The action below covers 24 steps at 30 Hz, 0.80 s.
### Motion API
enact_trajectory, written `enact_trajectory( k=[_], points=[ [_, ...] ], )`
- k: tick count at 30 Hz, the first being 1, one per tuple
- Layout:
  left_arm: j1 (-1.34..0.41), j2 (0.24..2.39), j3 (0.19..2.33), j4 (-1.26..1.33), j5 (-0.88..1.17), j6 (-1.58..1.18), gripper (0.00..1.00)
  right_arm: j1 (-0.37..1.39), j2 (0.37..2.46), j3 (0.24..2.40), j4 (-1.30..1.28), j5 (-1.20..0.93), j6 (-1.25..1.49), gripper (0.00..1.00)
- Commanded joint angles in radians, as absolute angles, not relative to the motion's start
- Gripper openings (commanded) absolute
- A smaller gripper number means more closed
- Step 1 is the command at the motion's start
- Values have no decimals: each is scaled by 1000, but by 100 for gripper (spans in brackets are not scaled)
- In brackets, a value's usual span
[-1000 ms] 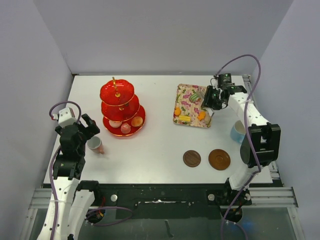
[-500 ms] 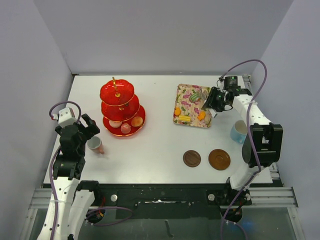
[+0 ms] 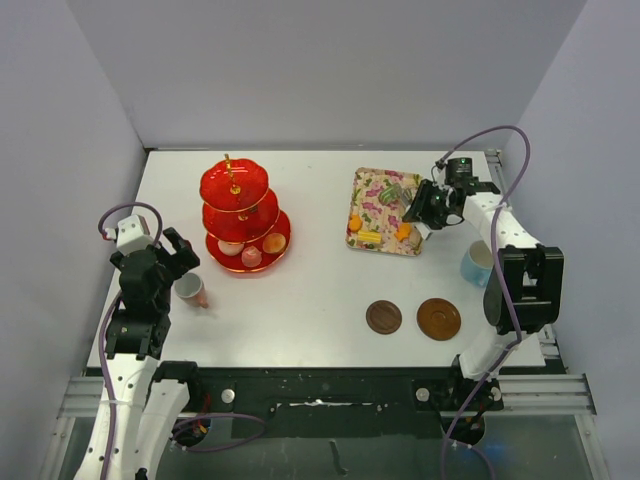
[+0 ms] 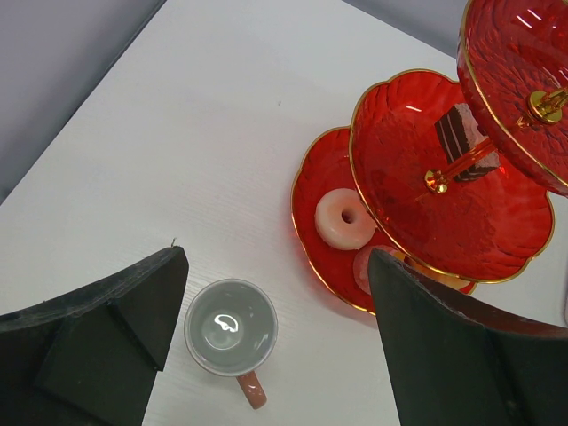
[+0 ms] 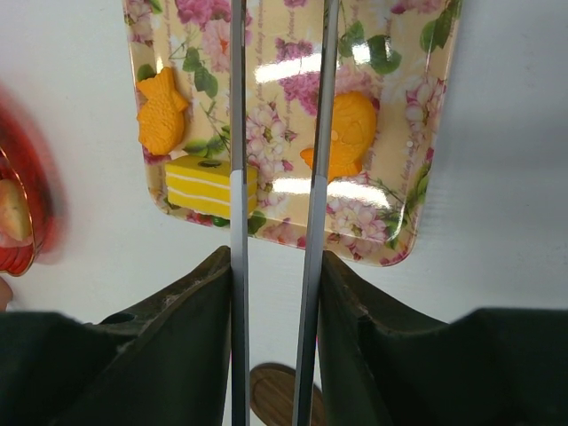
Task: Serve the afternoon tea
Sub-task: Adjust the dessert on the tray.
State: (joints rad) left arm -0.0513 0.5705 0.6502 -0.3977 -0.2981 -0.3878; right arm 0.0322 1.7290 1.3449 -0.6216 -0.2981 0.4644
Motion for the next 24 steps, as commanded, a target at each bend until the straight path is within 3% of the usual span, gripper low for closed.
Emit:
enact_trajectory(
  k=[1,24],
  points=[
    [-49,563,661,-328,-287,-378,82,25,1709,1341,-558,-303,477,36],
    [-49,561,661,-330,-288,-378,81,25,1793,1408,-535,-387,507,36]
  ],
)
